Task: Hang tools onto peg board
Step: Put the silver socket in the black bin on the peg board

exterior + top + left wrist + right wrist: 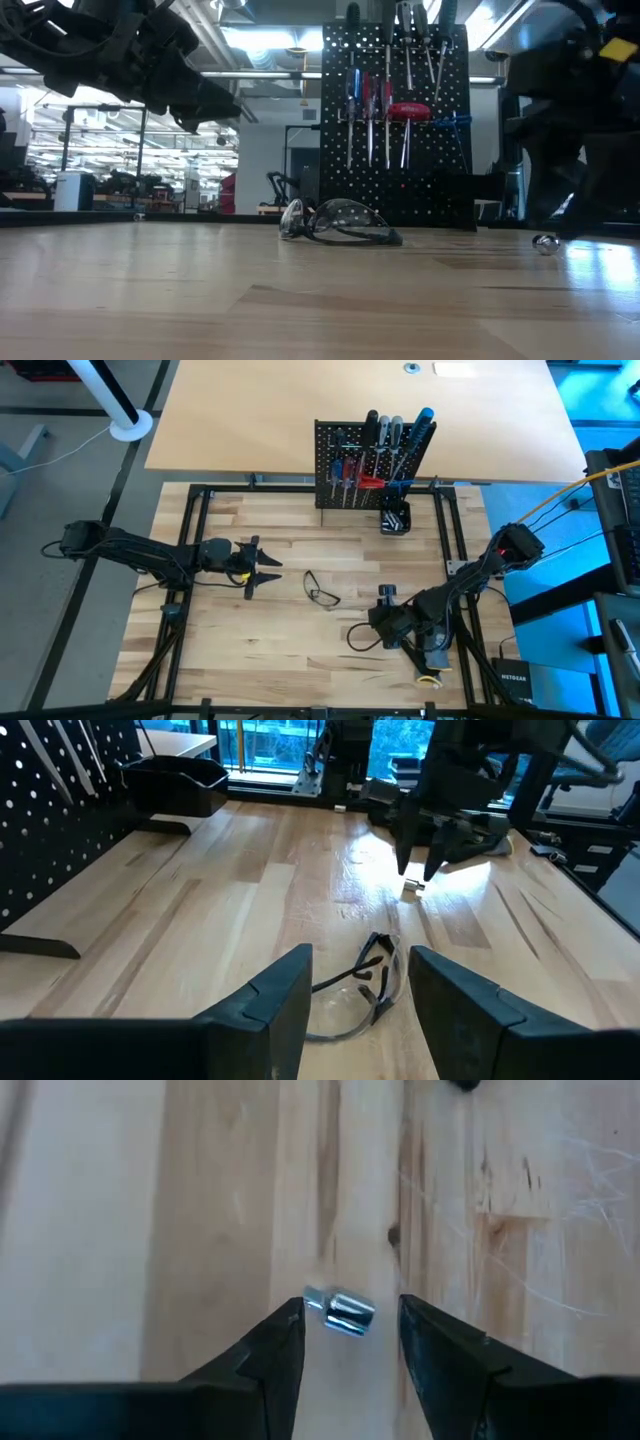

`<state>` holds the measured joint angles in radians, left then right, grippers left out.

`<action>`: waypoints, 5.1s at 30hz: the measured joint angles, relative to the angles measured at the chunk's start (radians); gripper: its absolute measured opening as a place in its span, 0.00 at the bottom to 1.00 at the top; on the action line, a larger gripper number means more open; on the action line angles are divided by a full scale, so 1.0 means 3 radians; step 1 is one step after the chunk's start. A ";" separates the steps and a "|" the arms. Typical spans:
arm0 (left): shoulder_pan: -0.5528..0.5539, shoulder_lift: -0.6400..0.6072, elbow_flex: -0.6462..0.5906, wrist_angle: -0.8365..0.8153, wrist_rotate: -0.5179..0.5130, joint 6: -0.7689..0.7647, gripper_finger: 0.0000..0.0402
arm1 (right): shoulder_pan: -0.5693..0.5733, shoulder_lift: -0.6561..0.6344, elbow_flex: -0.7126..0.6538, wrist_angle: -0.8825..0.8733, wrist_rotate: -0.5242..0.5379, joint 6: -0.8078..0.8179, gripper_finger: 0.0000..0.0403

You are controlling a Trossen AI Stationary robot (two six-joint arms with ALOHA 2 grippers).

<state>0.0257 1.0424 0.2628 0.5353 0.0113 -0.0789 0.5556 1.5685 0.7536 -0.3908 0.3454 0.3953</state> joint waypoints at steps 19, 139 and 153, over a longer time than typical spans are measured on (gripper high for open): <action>0.0000 0.0000 0.0000 -0.0002 0.0000 -0.0009 0.40 | 0.0001 0.0295 0.0009 0.0173 0.0068 0.0012 0.41; 0.2543 0.0987 0.2319 -0.4635 -0.1785 -0.0296 0.40 | -0.0215 -0.0932 0.0037 0.0576 0.2044 0.1023 0.48; 0.3062 0.2061 0.2573 -0.4637 -0.1843 -0.0203 0.40 | -0.0193 -0.0634 0.0037 0.0722 0.2380 0.0875 0.48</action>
<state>0.9442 1.6608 1.0347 -0.8558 -0.5417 -0.1399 0.4976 1.3785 0.7647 -0.1742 1.0594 0.6577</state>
